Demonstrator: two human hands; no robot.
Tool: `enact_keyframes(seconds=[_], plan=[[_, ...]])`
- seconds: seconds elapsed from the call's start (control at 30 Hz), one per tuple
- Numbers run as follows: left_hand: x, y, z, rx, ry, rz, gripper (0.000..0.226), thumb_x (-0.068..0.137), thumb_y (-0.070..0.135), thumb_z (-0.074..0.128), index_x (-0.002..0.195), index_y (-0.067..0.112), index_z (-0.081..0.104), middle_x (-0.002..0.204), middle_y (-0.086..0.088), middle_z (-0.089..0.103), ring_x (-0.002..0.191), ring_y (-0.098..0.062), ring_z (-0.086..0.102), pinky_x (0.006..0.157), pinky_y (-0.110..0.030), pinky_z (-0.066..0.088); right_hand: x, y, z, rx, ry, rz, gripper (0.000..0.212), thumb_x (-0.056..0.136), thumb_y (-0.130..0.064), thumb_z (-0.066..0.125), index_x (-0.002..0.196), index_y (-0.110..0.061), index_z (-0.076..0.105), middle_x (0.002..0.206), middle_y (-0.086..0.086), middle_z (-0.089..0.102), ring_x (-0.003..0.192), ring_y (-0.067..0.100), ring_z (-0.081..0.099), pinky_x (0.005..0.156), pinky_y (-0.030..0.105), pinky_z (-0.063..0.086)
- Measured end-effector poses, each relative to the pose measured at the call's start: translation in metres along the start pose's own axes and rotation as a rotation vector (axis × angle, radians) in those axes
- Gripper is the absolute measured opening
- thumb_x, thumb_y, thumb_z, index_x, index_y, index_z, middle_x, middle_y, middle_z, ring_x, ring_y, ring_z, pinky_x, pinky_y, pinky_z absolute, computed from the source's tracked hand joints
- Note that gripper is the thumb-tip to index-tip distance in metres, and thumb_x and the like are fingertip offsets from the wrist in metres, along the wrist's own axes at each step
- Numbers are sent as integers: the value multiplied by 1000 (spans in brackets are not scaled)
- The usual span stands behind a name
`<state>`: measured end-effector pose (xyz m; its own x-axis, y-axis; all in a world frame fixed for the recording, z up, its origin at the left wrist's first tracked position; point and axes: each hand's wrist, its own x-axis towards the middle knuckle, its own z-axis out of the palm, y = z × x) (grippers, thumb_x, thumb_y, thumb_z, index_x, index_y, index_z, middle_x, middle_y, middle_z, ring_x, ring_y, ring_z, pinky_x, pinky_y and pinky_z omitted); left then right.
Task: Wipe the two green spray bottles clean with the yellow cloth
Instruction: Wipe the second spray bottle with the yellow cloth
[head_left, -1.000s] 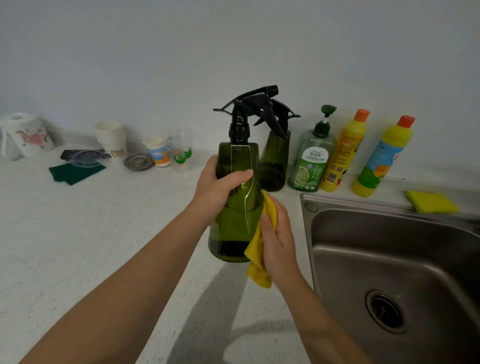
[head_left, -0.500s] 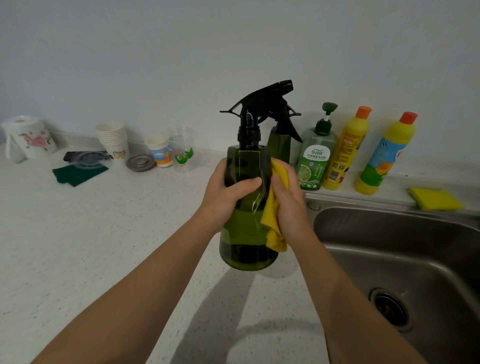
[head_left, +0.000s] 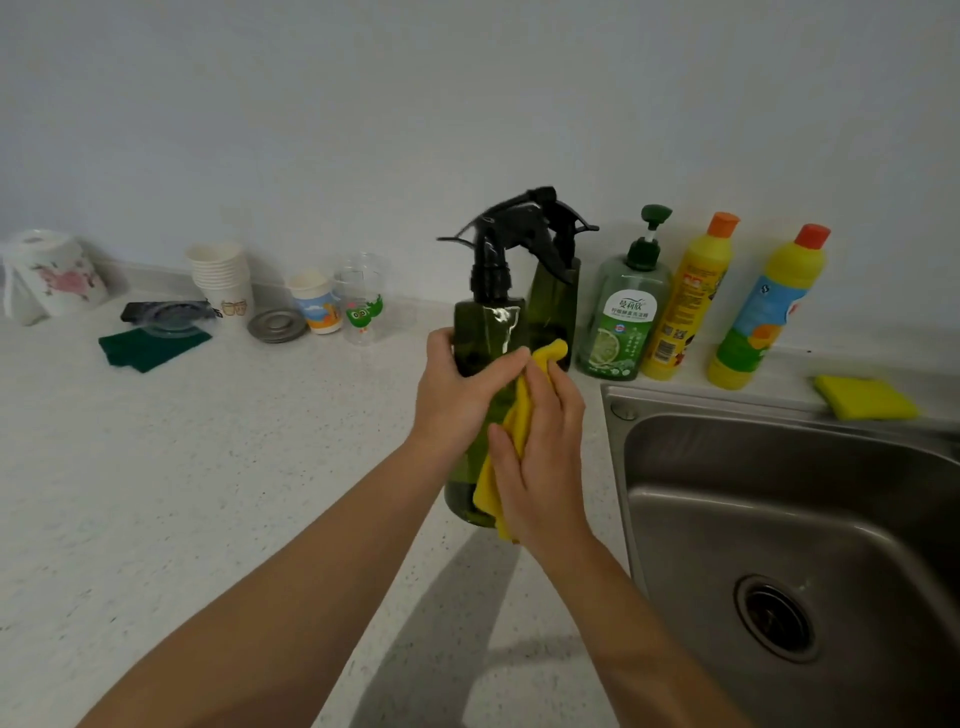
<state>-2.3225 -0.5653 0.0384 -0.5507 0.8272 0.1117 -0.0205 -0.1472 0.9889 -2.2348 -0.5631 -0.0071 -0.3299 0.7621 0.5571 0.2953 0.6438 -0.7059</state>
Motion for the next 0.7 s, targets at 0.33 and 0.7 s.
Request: enact_keyframes(seconds=[0.33,0.7], plan=[[-6,-19,-8,-45,-301,-123,16,87,25,50,101,28,55,99,6,63,93,-11,61,76,-23,49,21,14,-11,344,80,173,52,79,-30,44,129,-25,29,123,-6,34,105,-17,32,83,-8,25],[2,-38,2,-142,-282,-134,24,83,25,55,107,28,48,101,5,59,91,-9,59,71,-19,51,32,29,-8,278,99,4,23,83,-24,44,105,-19,45,108,-9,46,101,-18,39,88,1,29]])
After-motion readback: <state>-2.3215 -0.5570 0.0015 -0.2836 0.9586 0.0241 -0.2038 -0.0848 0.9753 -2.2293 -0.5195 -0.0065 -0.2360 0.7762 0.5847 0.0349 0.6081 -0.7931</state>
